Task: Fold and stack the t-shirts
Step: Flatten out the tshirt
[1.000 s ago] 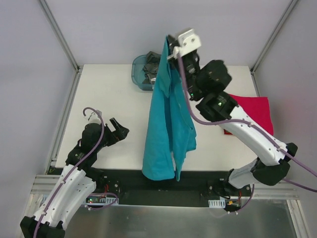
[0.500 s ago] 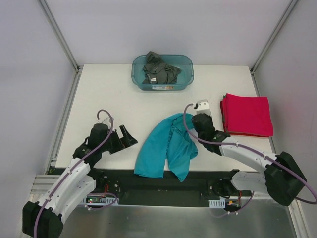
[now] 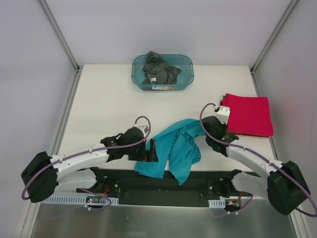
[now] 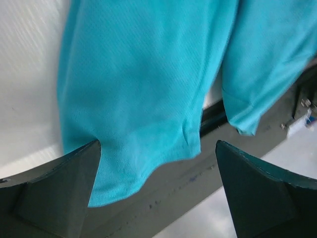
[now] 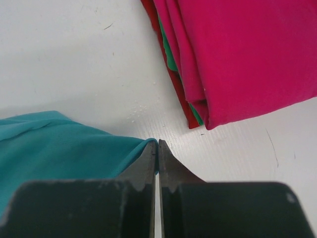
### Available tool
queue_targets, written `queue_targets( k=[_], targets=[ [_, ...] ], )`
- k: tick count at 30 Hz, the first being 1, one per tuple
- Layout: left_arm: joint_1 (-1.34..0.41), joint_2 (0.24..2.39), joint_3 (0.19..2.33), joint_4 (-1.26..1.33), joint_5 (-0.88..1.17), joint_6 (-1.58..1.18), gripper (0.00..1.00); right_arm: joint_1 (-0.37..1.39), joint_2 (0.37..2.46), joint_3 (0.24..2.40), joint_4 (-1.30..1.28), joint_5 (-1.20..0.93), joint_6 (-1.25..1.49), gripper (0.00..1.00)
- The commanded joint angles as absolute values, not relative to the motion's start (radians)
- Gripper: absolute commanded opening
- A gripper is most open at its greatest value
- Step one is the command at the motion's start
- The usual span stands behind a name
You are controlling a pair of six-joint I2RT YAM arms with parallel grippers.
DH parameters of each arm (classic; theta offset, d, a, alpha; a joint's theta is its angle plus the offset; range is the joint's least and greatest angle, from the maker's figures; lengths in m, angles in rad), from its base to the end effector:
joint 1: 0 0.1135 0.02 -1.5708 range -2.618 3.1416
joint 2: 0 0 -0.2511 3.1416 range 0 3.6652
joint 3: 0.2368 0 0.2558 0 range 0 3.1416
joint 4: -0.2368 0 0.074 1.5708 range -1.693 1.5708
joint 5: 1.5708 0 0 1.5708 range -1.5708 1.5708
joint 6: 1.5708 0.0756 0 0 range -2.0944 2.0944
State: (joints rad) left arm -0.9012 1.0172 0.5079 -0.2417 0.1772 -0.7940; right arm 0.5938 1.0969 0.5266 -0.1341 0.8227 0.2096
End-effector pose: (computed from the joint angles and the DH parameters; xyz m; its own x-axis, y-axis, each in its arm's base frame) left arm 0.1403 -0.1987 0.1570 -0.9043 0.0114 -0.4267 0.2951 0.7390 -0.6056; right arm 0.2322 0.0899 0.1720 -0.5078 -0.1721 -0.8441 0.1922 0.9325 -0.3057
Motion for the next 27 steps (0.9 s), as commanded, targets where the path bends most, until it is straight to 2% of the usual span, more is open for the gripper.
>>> queue_targets(
  k=[1, 5, 10, 14, 18, 22, 27],
  targets=[
    [-0.908, 1.165, 0.590, -0.218, 0.063, -0.788, 0.99, 0.580, 1.100, 0.532, -0.166, 0.824, 0.268, 0.00],
    [-0.849, 1.291, 0.640, -0.206, 0.022, -0.762, 0.99, 0.575, 1.104, 0.531, -0.163, 0.804, 0.262, 0.00],
    [-0.626, 1.394, 0.669, -0.121, 0.038, -0.666, 0.99, 0.574, 1.106, 0.528, -0.135, 0.760, 0.247, 0.00],
    [-0.496, 1.526, 0.813, -0.114, 0.011, -0.546, 0.99, 0.575, 1.089, 0.520, -0.110, 0.689, 0.221, 0.00],
    [-0.411, 1.605, 0.952, -0.155, 0.110, -0.519, 0.99, 0.577, 1.046, 0.506, -0.097, 0.626, 0.207, 0.00],
    [-0.413, 1.478, 0.904, -0.156, 0.160, -0.543, 0.99, 0.575, 0.996, 0.480, -0.087, 0.591, 0.196, 0.00],
    [-0.413, 1.156, 0.660, -0.160, 0.129, -0.647, 0.99, 0.575, 0.959, 0.465, -0.087, 0.580, 0.190, 0.00]
  ],
)
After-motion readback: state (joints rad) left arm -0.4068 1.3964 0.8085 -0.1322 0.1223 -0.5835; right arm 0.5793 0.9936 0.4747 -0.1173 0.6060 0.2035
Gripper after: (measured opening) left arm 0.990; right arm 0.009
